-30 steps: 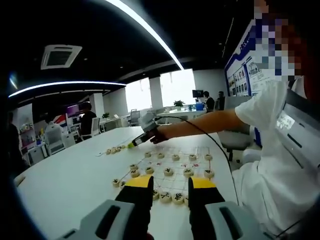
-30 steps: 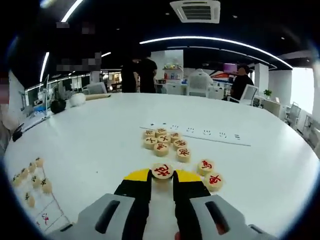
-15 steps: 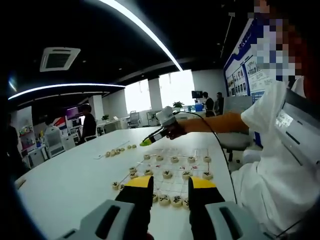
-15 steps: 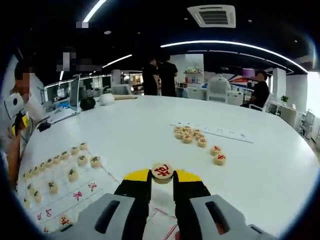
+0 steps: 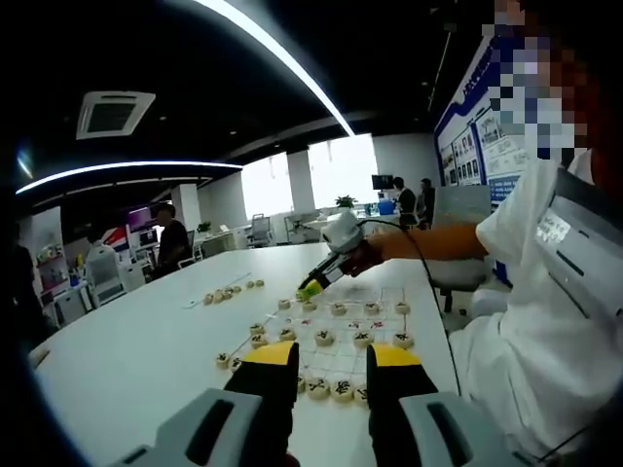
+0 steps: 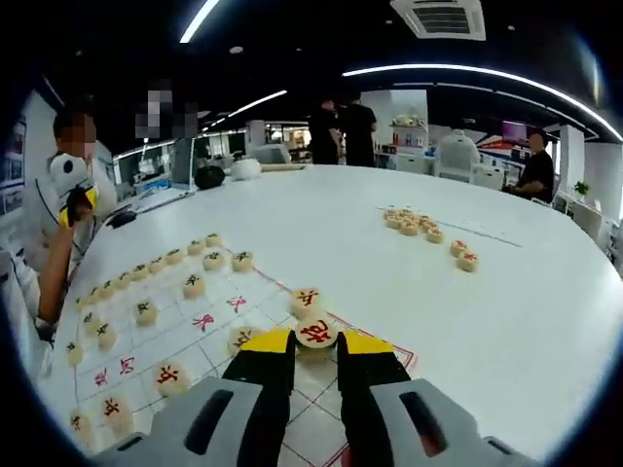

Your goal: Pick up the chess pieces one by one and place each piece onto its starting position on the chessboard, setting the pieces on their correct points until all the chess pieces are arranged in the starting layout

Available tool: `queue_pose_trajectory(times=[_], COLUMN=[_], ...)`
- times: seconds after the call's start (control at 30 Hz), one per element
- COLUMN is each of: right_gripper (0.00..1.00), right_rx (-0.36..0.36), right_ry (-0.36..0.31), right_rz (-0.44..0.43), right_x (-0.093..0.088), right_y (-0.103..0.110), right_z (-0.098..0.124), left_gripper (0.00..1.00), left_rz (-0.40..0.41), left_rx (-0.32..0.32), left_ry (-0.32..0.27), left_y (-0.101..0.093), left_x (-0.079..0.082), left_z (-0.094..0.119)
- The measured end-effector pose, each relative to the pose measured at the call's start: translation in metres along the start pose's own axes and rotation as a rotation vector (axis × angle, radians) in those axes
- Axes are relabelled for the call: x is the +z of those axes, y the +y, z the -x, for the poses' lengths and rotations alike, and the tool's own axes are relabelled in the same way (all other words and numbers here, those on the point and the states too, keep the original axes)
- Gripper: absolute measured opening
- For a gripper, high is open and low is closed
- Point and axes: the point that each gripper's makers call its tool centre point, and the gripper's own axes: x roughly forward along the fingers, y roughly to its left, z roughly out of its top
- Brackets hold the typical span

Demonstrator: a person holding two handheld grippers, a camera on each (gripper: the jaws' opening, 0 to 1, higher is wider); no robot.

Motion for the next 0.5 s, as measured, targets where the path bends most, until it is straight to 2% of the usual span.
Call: queue_pose_trajectory(times=[0.23,0.5], right_gripper=[0.19,0.2], right_rx=[0.018,0.016], right_ry=[-0.005,0.02], right_rz=[-0.017,-0.017], right_x=[0.0022,-0.0048], right_y=[0.0011,0.0022], right_z=[-0.0018,-0.0022], left_gripper=[0.3,0.3], left_rz=[0.001,0.016], left_rx=[-0.001,0.001], left_ry=[0.002,0.001], left_y=[-0.0005,0.0007], left_x=[-0.0005,-0.001], left_z=[-0.001,-0.0004])
